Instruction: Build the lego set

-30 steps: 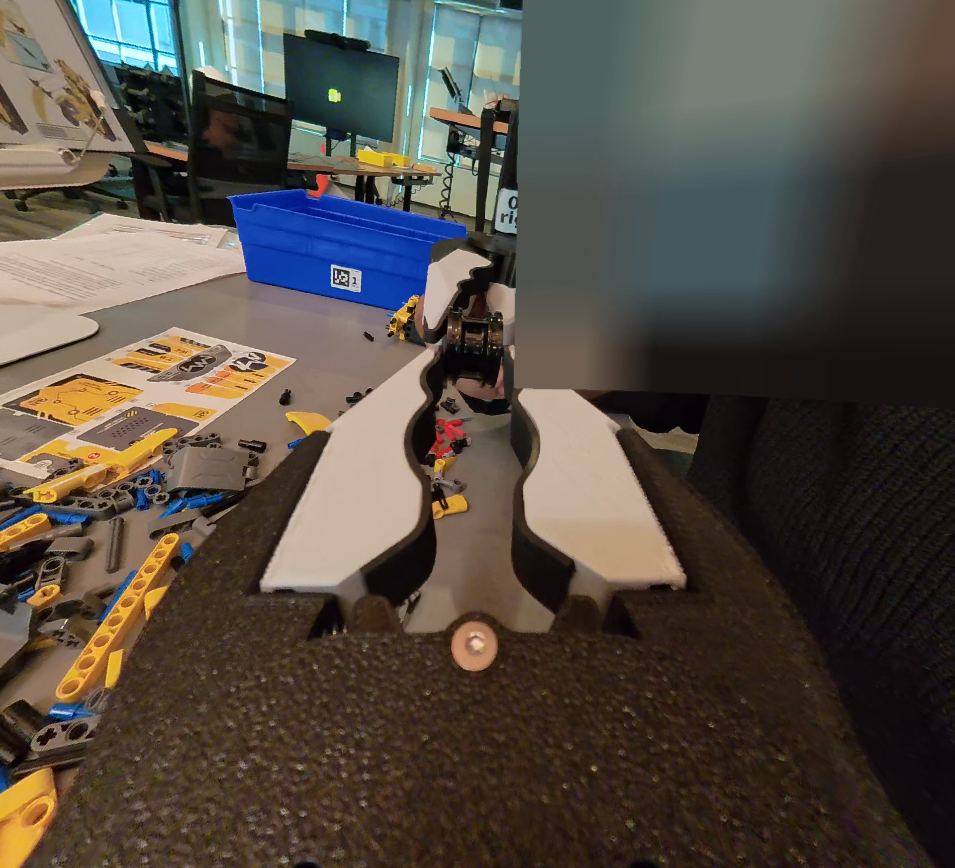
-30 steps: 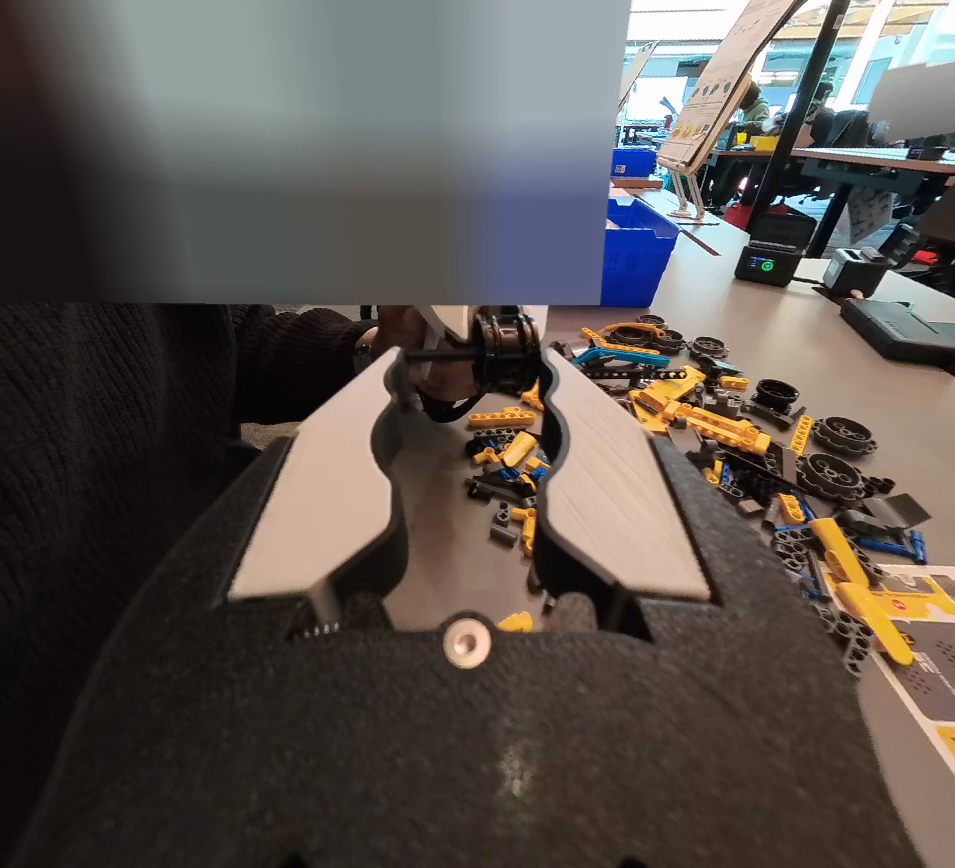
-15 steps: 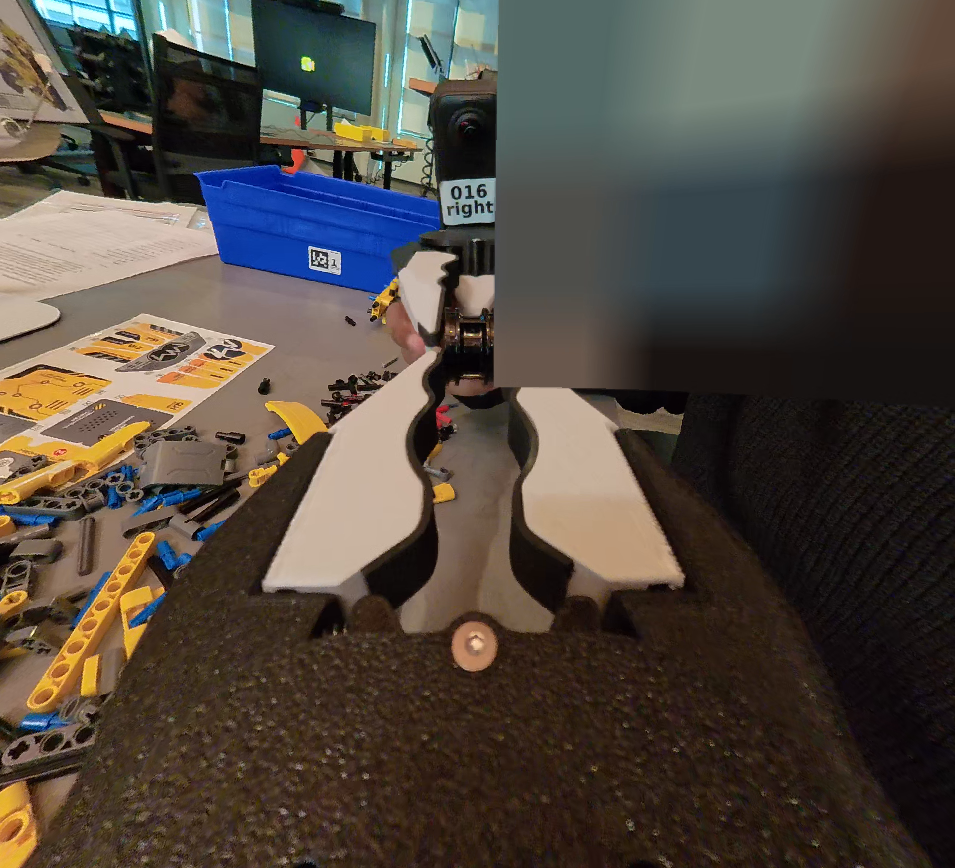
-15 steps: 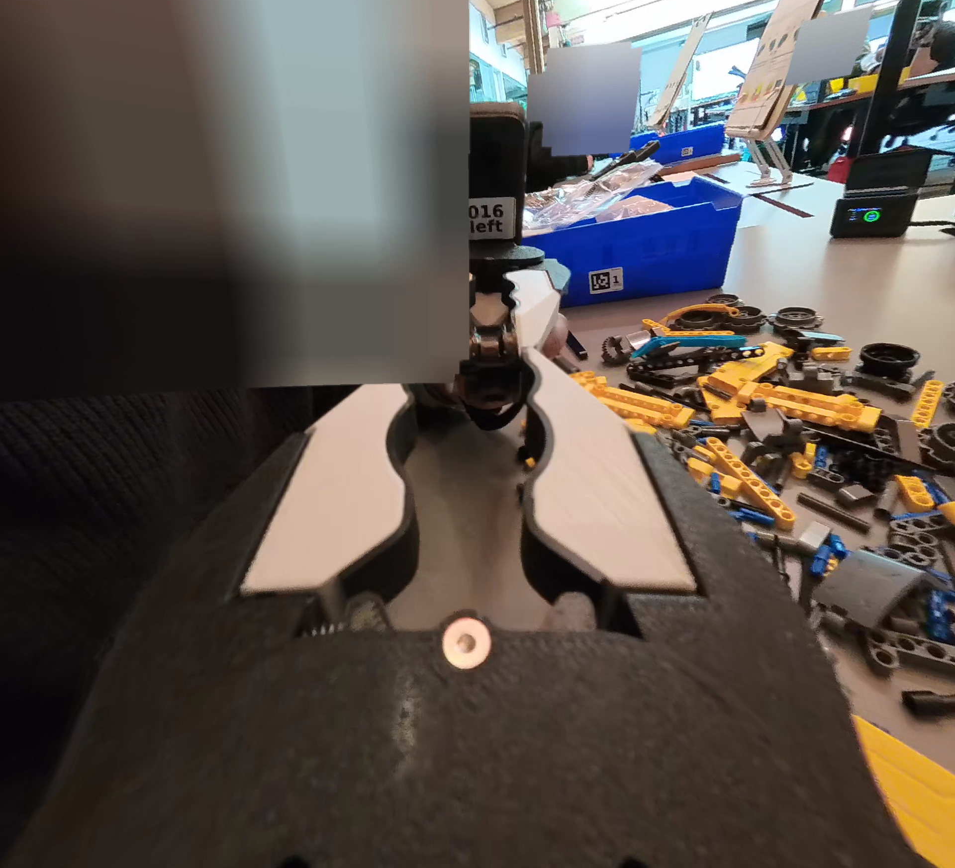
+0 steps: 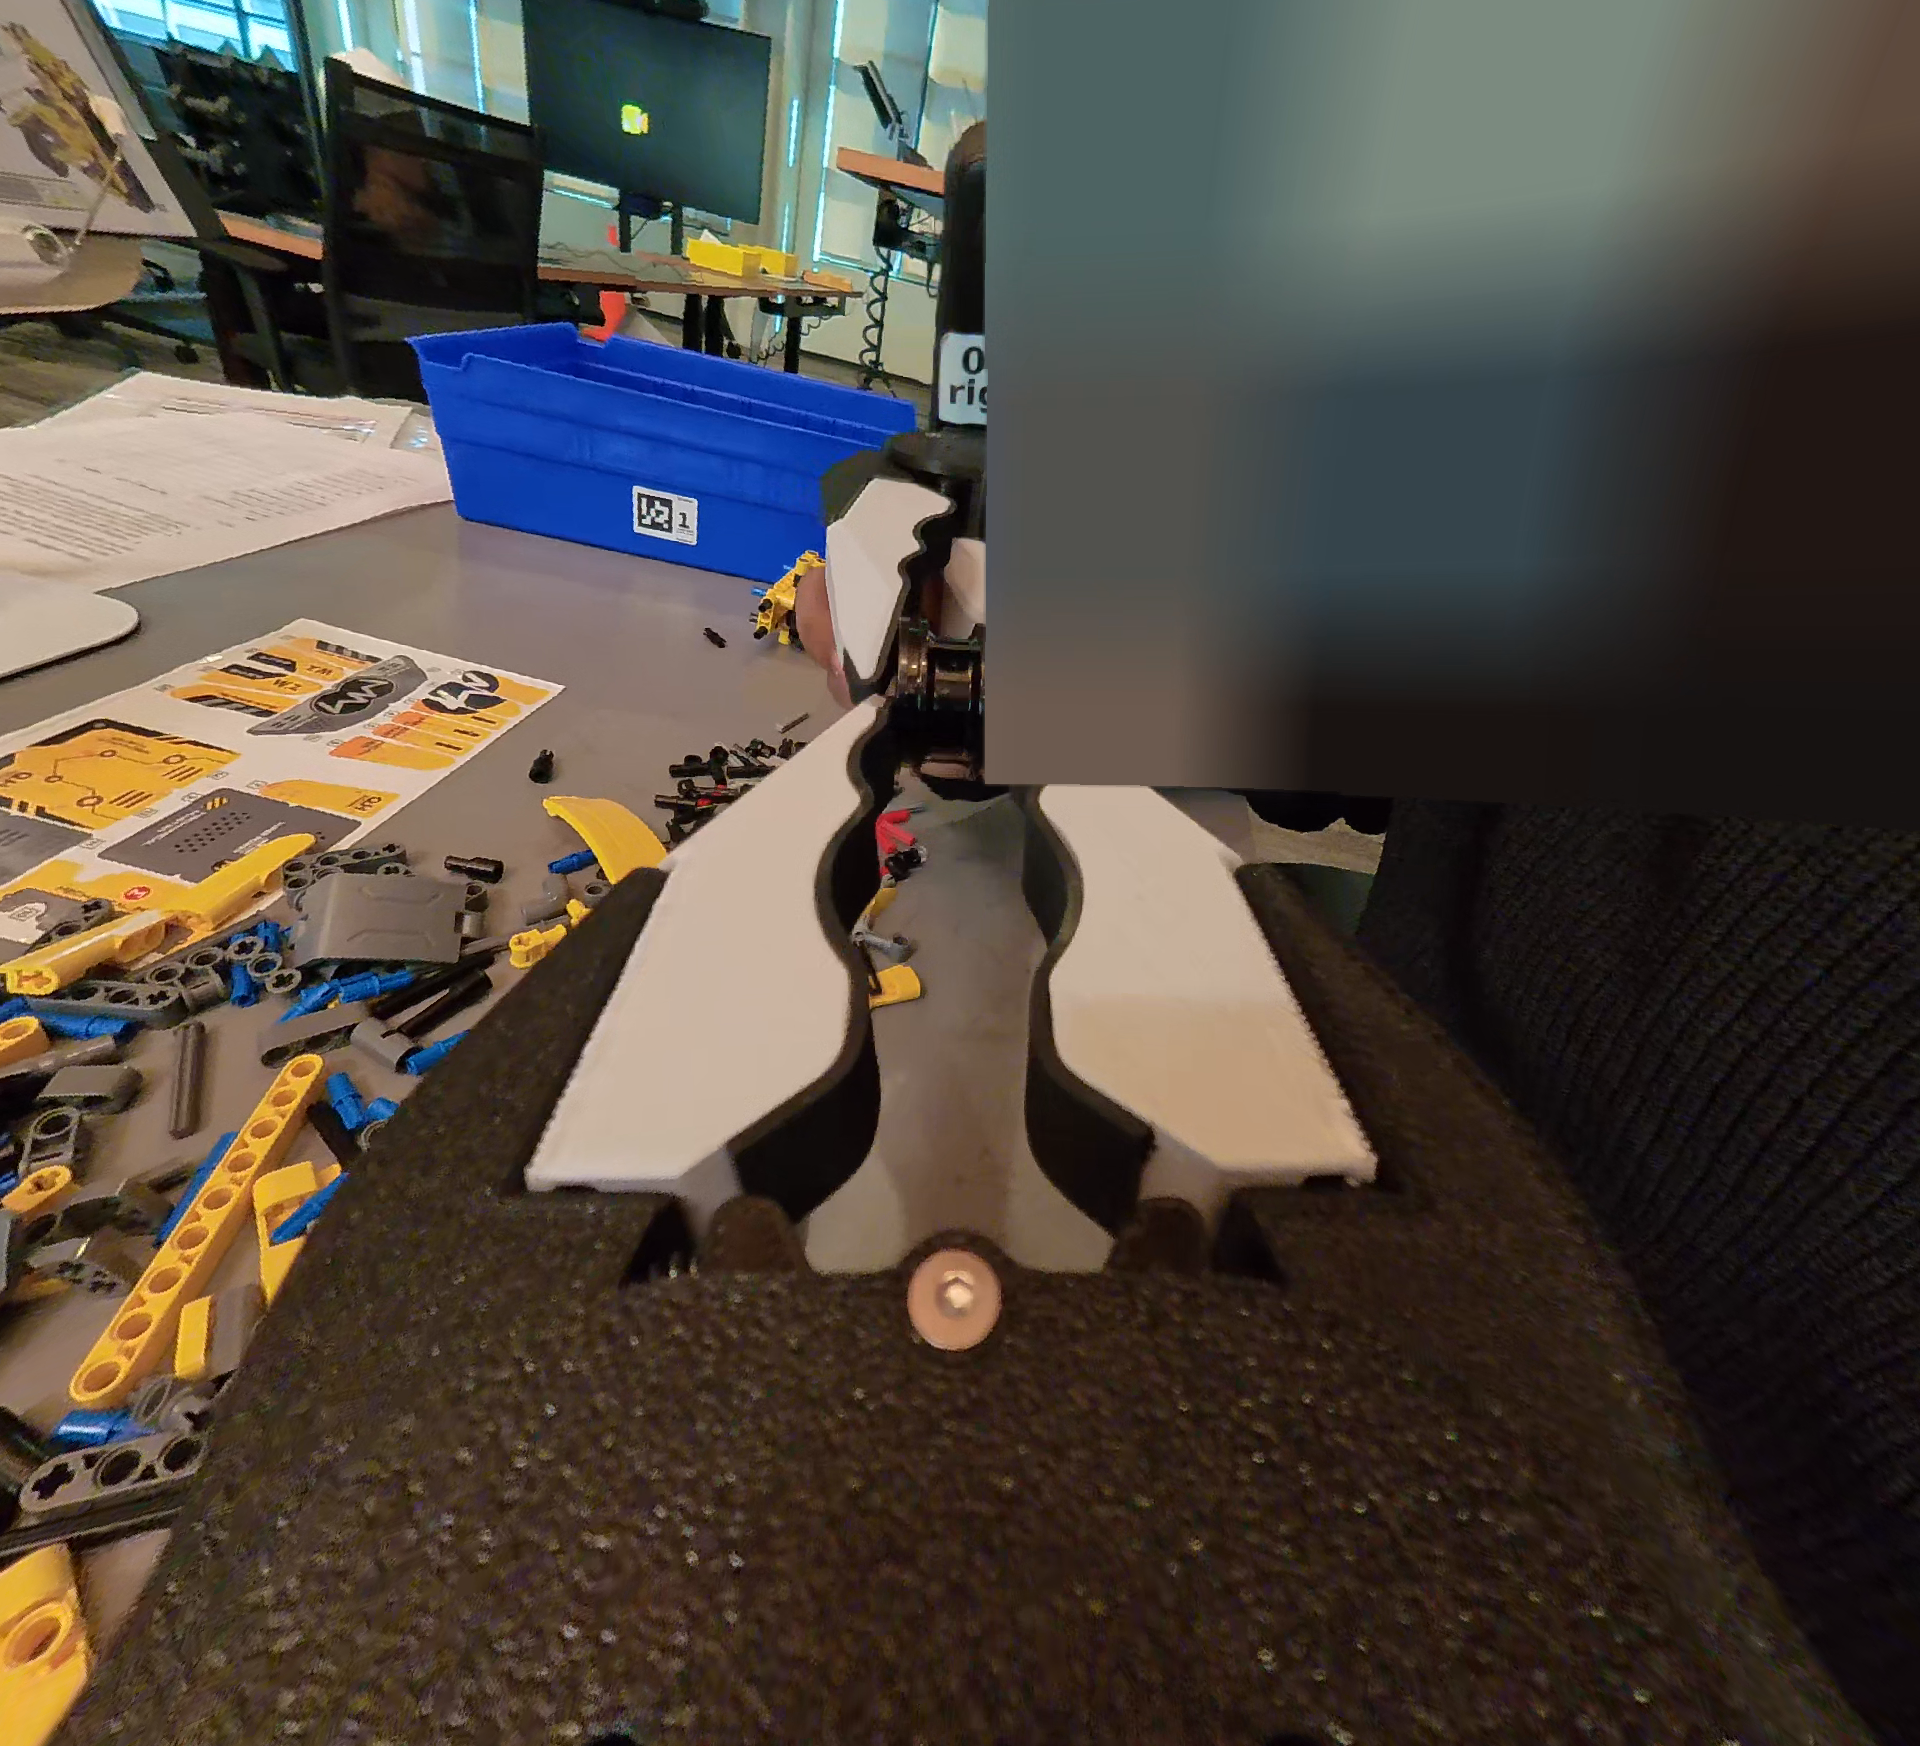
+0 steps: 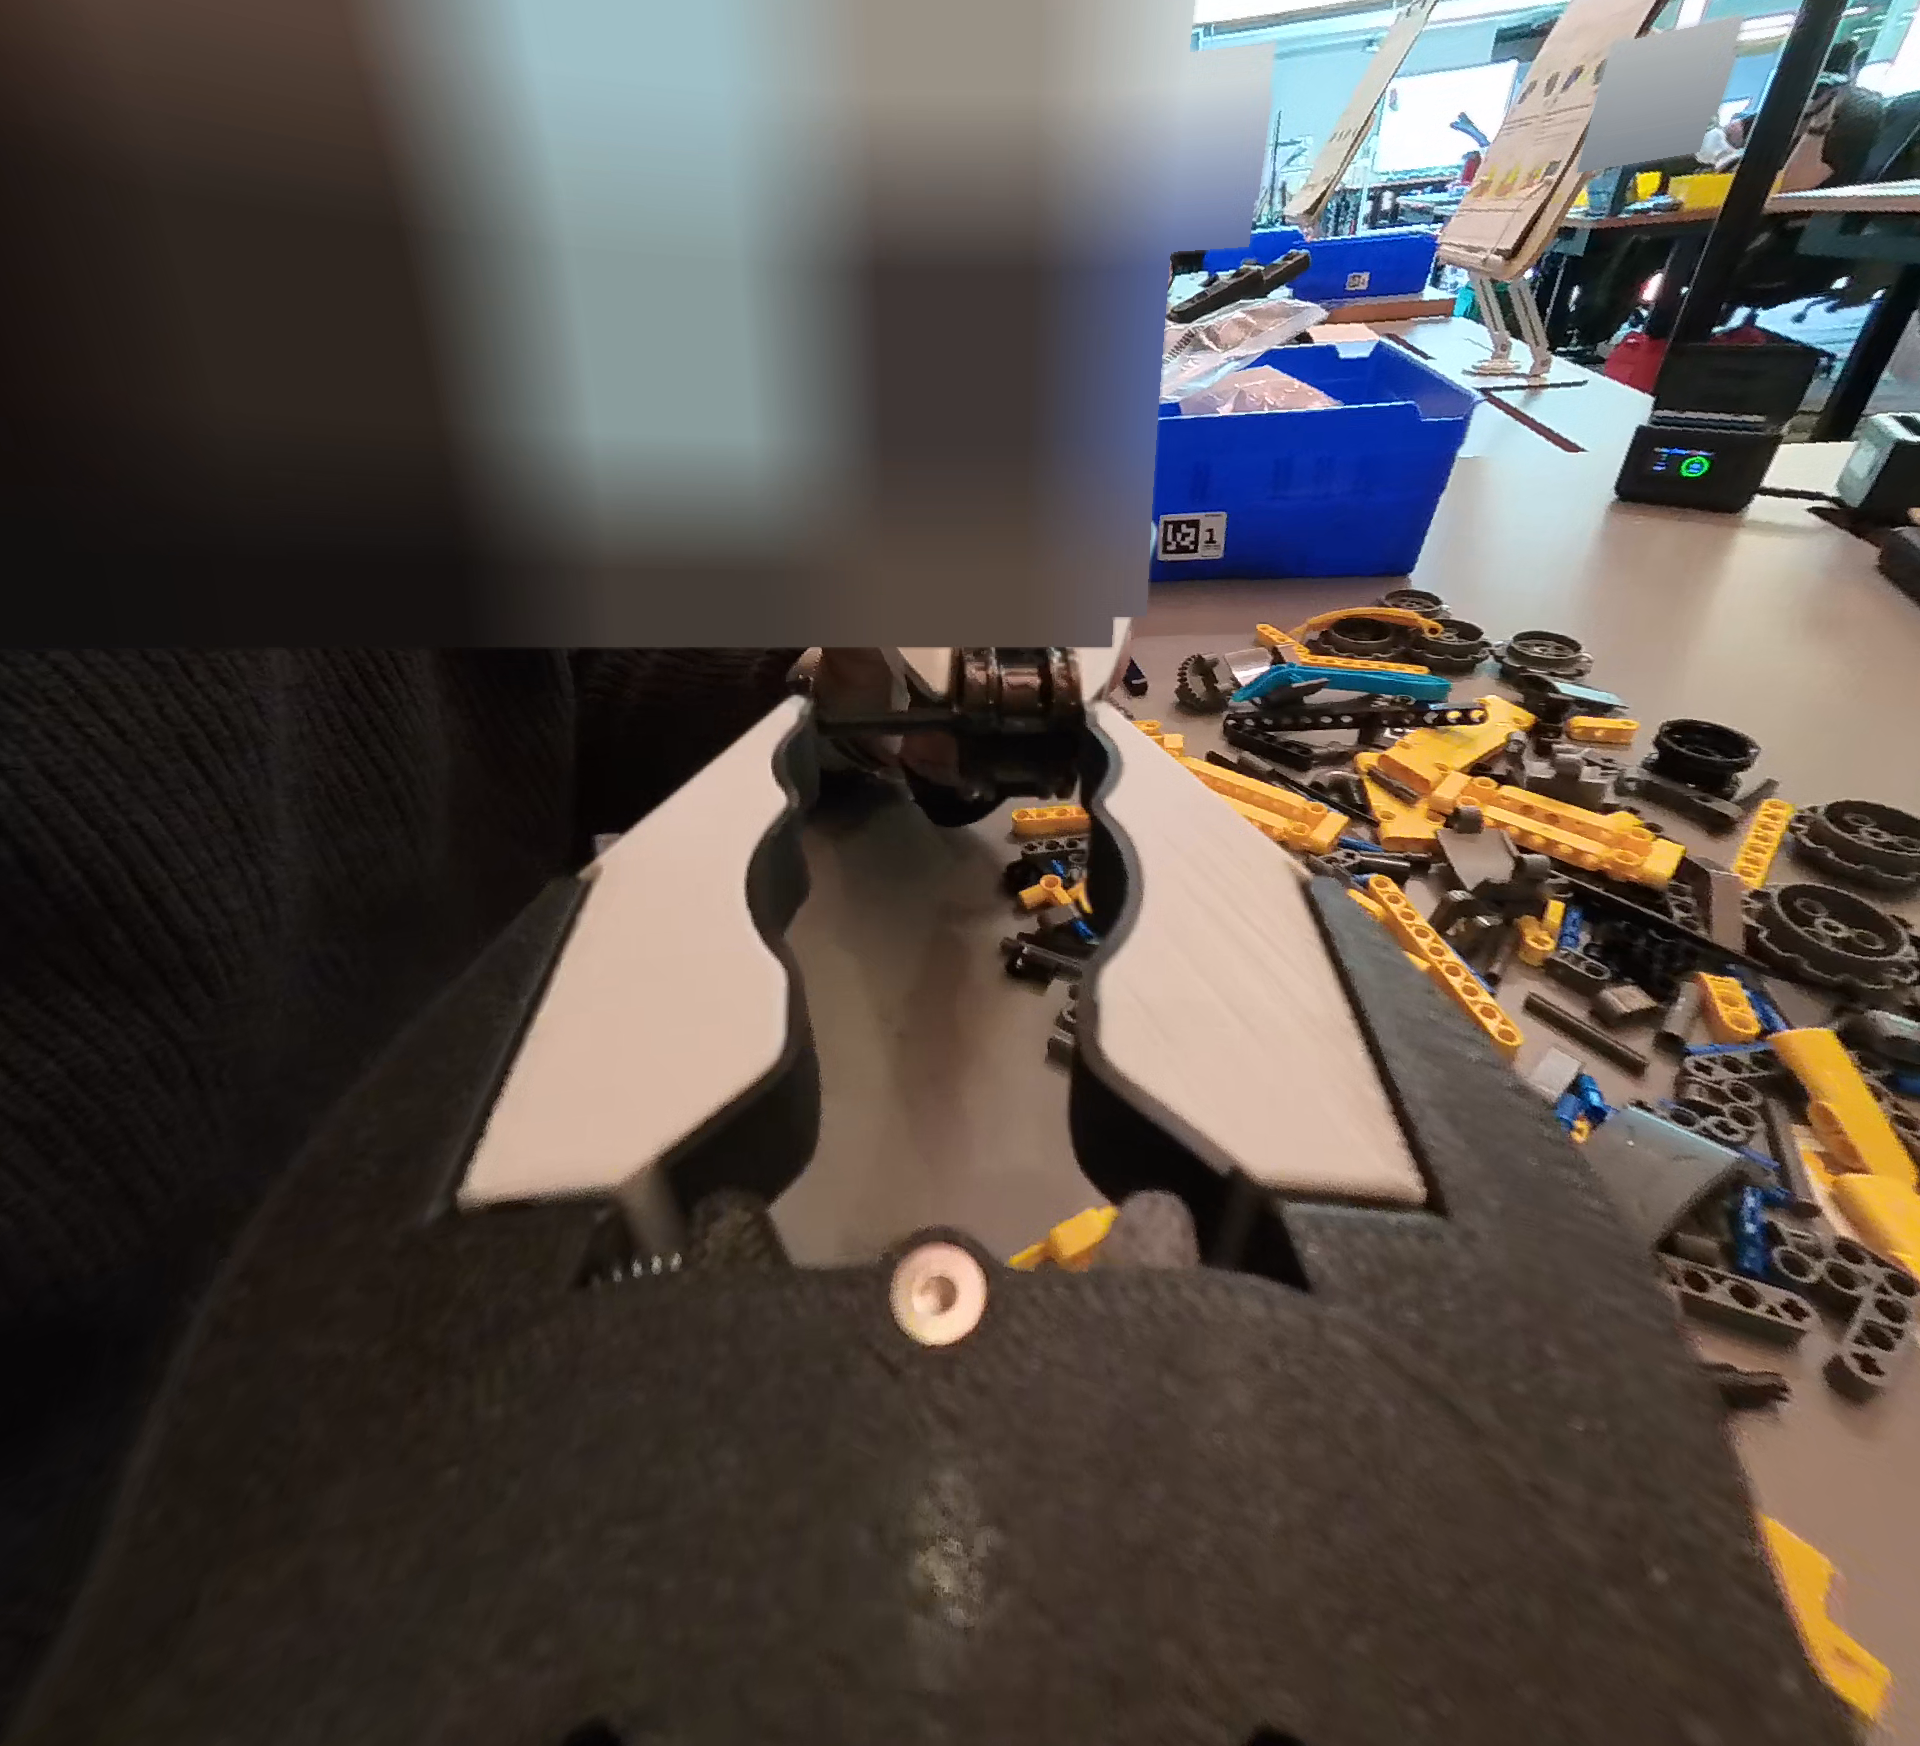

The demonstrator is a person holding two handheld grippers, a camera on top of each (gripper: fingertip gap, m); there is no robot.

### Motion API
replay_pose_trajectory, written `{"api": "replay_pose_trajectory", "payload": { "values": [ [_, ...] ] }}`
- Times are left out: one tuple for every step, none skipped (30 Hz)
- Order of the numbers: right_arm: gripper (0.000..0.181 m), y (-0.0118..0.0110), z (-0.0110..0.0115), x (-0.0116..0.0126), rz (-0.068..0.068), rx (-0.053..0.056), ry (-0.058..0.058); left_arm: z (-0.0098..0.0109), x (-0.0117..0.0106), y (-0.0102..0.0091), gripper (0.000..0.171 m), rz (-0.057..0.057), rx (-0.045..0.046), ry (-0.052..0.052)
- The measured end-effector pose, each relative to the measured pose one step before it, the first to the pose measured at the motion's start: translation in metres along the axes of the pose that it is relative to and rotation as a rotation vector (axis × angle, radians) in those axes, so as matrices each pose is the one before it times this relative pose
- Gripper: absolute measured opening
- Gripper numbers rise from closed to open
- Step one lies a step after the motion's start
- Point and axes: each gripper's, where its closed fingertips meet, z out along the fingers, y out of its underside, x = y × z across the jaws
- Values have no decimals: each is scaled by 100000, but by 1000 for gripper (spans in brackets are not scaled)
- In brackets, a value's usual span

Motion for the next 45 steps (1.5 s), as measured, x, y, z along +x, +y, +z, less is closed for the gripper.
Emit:
{"api": "replay_pose_trajectory", "payload": {
  "values": [
    [50,44,-11,4,-448,-592,-2,16,2,21,20,-38,-82,-328],
    [50,-39,-29,13,-281,-152,-101,49,-12,-20,20,298,261,-832],
    [50,-125,-18,-51,-422,871,-180,6,83,-131,20,1346,703,-825],
    [50,-171,42,-54,-247,1428,154,-50,82,-158,20,1494,848,-731],
    [49,-163,67,-54,-248,1172,581,-71,52,-150,20,-99,1004,122],
    [49,-144,60,-36,-529,544,722,-32,64,-78,20,-1692,611,1123],
    [49,-101,32,-36,-982,-34,855,-20,42,-52,21,-1589,417,980],
    [48,-66,26,-33,-862,-30,610,-8,54,-33,21,-346,265,357],
    [48,-35,3,-28,-35,56,152,10,44,4,21,365,-95,-165],
    [48,41,-6,12,562,-176,-155,13,-44,97,21,217,-568,-346],
    [48,97,-12,29,851,-255,-360,4,-30,111,21,-663,-646,206],
    [48,68,7,33,1240,-80,-553,-16,-48,83,21,-473,-535,192],
    [48,44,4,21,1137,158,-533,-6,-4,44,21,173,-344,-124],
    [48,34,2,5,849,37,-384,-6,-13,59,21,-28,-278,-90],
    [48,32,8,9,444,-58,-206,-14,-5,25,21,-298,-165,82],
    [48,18,18,6,173,-2,-57,-20,2,5,21,-305,26,216],
    [48,-1,12,-19,465,-32,-269,-5,23,24,20,66,-155,144],
    [48,10,14,4,265,-29,-117,-16,-4,-12,20,16,89,-50],
    [48,10,15,3,209,-160,5,-19,-14,6,20,-142,-16,13],
    [48,-16,6,-1,219,29,-46,0,23,-4,20,-228,64,217],
    [48,3,21,-2,-297,-67,72,-28,10,-16,20,12,109,65],
    [48,10,7,-17,-484,-185,-66,10,21,16,20,399,-152,-97],
    [48,7,-6,-7,-665,-83,-23,6,1,-22,20,182,134,-115],
    [48,-6,-6,3,-834,9,22,11,-10,9,21,483,-49,-204],
    [48,-16,7,-36,-318,269,-317,-1,53,-16,20,840,8,-58],
    [48,0,-8,-24,317,316,-472,3,22,13,20,1108,-128,-506],
    [48,18,-2,-29,552,245,-507,1,13,45,20,753,-217,-414],
    [48,17,-3,2,652,381,-396,2,-4,24,20,260,-167,-274],
    [48,7,0,14,367,336,-143,0,-5,0,20,482,-45,-325],
    [48,12,4,10,17,57,68,2,-16,6,20,813,-106,-564],
    [48,28,-10,32,-461,-240,304,26,-24,24,20,953,-208,-739],
    [49,50,8,46,-951,-503,537,0,-47,25,20,376,-207,-429],
    [49,81,31,64,-900,-664,695,-22,-75,47,20,-467,-236,-71],
    [49,87,24,68,-442,-457,548,-11,-80,43,20,-773,-188,49],
    [49,61,-6,51,42,-237,152,30,-28,60,20,822,-505,-618],
    [49,15,-6,-6,-261,-159,132,-4,18,-5,20,914,-84,-473],
    [49,2,17,-65,-588,-167,41,-29,82,-2,20,186,-24,453],
    [49,-16,17,-67,-89,-150,-174,-16,52,-10,20,81,12,325],
    [49,-61,-13,-43,122,228,-201,26,47,-58,20,-74,442,101],
    [49,-64,-11,-66,427,304,-418,-5,72,-46,20,-59,276,354],
    [48,-38,-13,-56,694,160,-534,-13,44,-8,20,114,85,194],
    [48,-47,-9,-42,453,168,-344,20,24,-27,20,137,156,16],
    [48,-69,-18,-72,866,304,-534,-6,82,-51,20,-632,346,825],
    [48,-79,-2,-66,1056,364,-508,-16,59,-43,20,-870,283,960],
    [48,-37,17,-17,222,124,46,-19,-10,-31,20,-515,254,287]
  ]
}}
